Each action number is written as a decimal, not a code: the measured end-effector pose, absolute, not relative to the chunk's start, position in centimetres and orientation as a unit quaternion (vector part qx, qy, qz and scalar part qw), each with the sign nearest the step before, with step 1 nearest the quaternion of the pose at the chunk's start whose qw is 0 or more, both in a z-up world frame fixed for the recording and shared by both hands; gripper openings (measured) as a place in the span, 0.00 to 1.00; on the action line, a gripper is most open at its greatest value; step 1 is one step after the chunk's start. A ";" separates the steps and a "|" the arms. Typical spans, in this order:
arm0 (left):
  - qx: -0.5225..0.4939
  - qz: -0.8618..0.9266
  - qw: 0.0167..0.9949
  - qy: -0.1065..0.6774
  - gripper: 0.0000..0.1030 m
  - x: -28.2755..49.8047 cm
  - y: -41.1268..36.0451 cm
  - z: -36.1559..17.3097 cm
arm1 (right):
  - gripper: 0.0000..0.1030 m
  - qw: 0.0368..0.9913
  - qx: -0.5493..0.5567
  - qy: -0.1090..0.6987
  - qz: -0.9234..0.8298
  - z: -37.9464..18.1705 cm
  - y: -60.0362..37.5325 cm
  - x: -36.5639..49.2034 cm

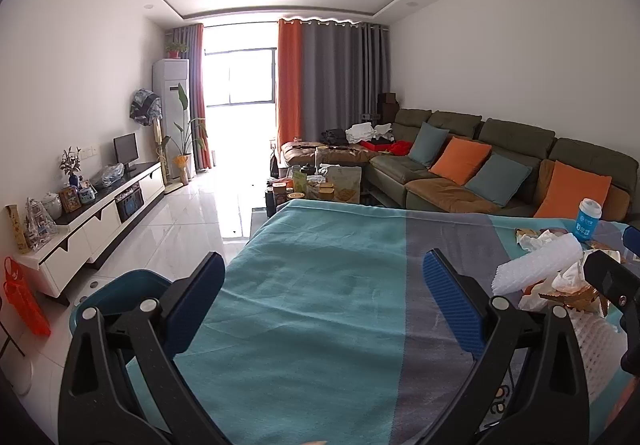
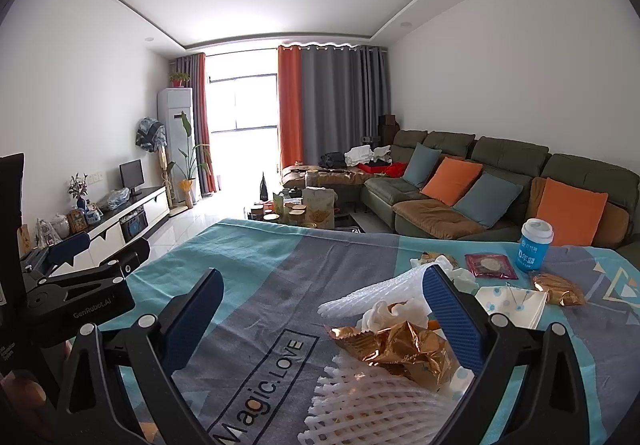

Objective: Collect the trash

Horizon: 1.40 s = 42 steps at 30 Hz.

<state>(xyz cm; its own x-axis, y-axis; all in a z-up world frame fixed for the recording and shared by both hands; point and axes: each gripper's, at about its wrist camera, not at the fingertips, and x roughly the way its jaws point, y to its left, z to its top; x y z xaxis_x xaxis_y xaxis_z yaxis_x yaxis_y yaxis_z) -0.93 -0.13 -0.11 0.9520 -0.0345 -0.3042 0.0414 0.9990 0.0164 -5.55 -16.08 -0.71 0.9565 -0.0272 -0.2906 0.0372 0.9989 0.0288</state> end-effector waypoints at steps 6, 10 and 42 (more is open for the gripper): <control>0.013 -0.026 0.987 0.160 0.95 -0.8 -0.4 -0.2 | 0.94 0.988 0.020 0.149 -0.015 -0.8 -16.3 -5.6; 0.015 -0.043 0.984 0.170 0.95 -0.6 -0.7 -0.4 | 0.94 0.988 0.021 0.153 -0.016 -0.7 -16.8 -5.9; 0.014 -0.481 0.799 0.361 0.09 -1.2 -13.3 -8.0 | 0.17 0.958 0.007 0.277 0.073 -2.5 -22.4 -4.7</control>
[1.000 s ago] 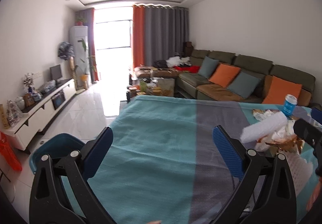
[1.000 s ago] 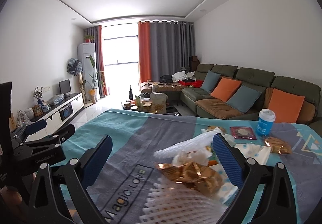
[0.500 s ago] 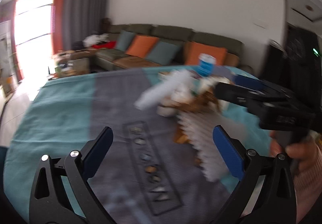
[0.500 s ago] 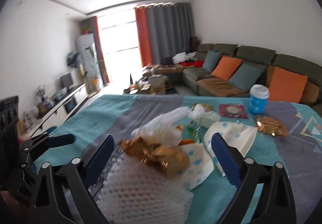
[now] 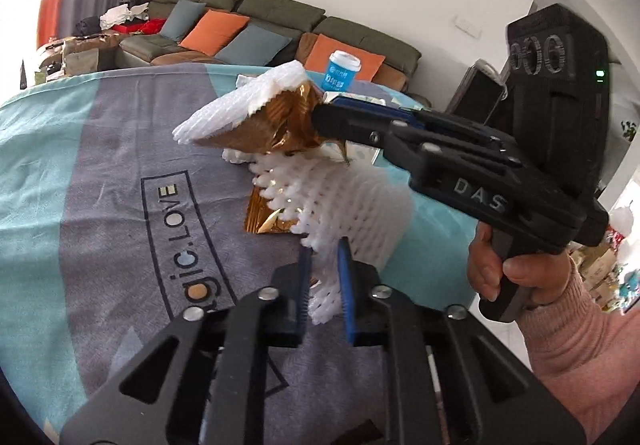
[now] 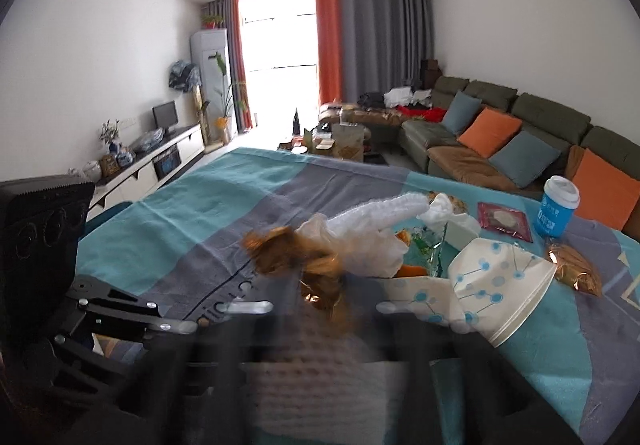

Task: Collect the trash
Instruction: 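Grasp the white foam net with the left tool while the right tool grasps the gold wrapper, then carry the foam net and gold wrapper with both tools over the teal bin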

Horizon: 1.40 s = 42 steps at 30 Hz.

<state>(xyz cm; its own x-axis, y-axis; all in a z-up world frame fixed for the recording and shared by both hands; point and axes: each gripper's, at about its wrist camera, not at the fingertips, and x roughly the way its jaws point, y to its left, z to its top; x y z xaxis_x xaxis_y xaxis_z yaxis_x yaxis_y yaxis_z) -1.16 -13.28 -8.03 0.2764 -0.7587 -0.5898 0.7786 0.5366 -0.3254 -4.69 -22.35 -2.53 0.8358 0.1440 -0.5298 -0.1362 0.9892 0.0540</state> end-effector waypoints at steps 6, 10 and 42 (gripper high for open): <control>0.005 -0.492 0.803 0.337 0.08 -1.8 -11.1 -6.7 | 0.16 0.959 0.016 0.268 0.085 -1.5 -22.4 -4.8; -0.006 -0.491 0.810 0.322 0.08 -2.3 -7.4 -4.8 | 0.16 0.962 0.027 0.255 0.093 0.0 -22.3 -5.3; -0.087 -0.123 0.946 0.287 0.08 -0.6 26.8 -0.4 | 0.16 0.881 0.090 0.296 0.359 1.8 -0.5 8.6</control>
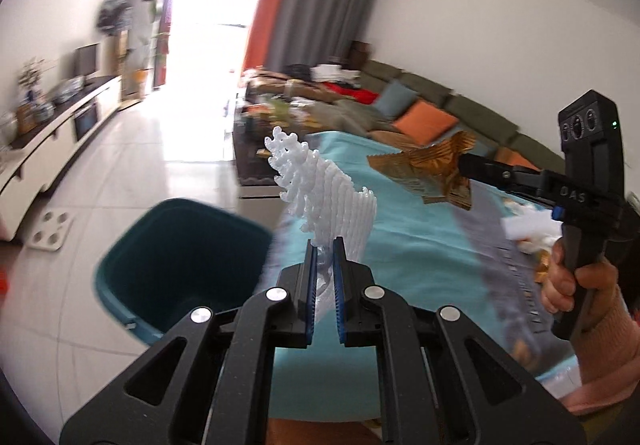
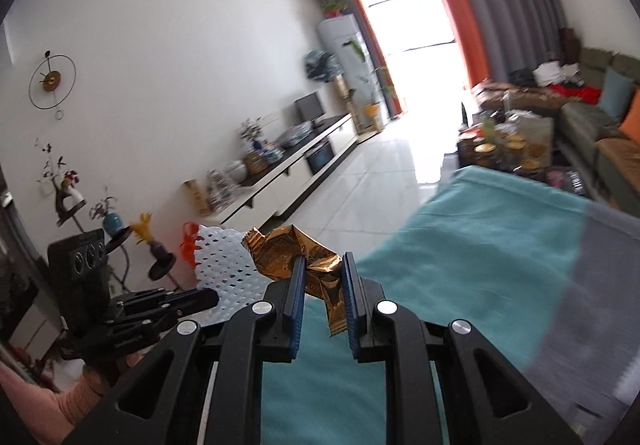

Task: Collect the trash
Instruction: 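Carry the foam net and gold wrapper with both tools over the teal bin, then open both tools to drop the trash into the teal bin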

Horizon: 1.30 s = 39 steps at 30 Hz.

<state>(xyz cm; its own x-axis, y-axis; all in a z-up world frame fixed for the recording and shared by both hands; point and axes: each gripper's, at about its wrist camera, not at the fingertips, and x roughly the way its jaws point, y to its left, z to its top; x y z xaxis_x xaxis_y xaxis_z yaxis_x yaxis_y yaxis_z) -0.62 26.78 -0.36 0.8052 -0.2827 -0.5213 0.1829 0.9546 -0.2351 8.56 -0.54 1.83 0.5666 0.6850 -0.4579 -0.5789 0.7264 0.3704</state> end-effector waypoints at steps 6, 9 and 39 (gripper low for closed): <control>-0.101 -0.061 0.945 0.307 0.08 0.5 31.9 -1.6 | 0.16 0.857 0.082 0.325 0.390 0.7 4.8 11.6; -0.105 -0.040 0.941 0.320 0.08 1.1 33.5 -2.5 | 0.16 0.849 0.074 0.344 0.395 -0.4 6.9 12.7; -0.124 0.008 0.942 0.310 0.59 3.6 32.2 -3.1 | 0.49 0.847 0.038 0.371 0.378 -1.9 9.2 12.7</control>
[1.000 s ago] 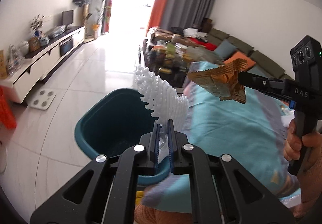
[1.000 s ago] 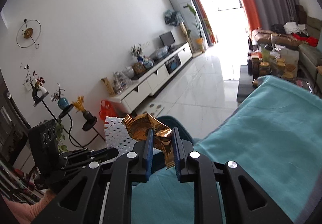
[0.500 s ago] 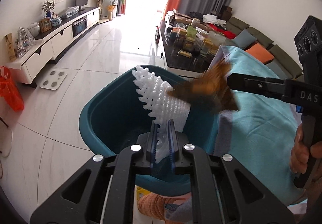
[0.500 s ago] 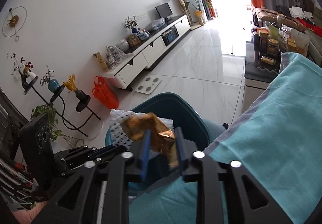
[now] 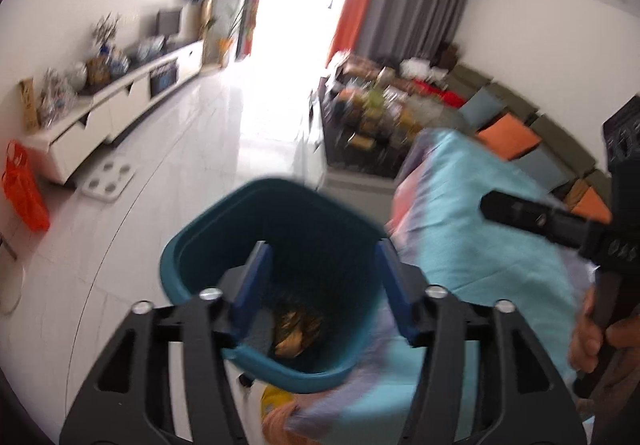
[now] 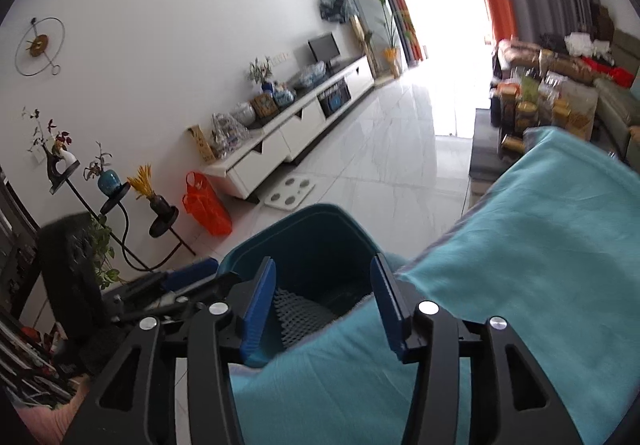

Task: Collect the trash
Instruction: 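Open both tools to drop the trash into the teal bin, then move both open tools back over the trash on the blanket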

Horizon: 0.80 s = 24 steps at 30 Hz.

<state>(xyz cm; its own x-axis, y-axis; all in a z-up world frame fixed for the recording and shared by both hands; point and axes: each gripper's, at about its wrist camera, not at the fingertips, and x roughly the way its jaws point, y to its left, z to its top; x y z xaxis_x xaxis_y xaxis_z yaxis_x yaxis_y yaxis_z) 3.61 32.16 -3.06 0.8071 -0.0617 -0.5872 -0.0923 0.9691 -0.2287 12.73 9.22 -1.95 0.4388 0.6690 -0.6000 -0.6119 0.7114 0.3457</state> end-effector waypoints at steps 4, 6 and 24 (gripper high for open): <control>-0.091 -0.037 0.957 0.273 0.71 1.7 27.7 -0.2 | 0.56 0.868 0.030 0.331 0.369 0.1 5.2 10.3; -0.074 -0.067 0.961 0.259 0.76 0.9 24.8 0.7 | 0.58 0.877 0.031 0.318 0.359 0.7 3.4 9.4; 0.011 -0.337 0.899 0.280 0.92 -1.7 0.9 -0.1 | 0.67 0.948 0.084 0.274 0.137 0.3 -18.5 0.6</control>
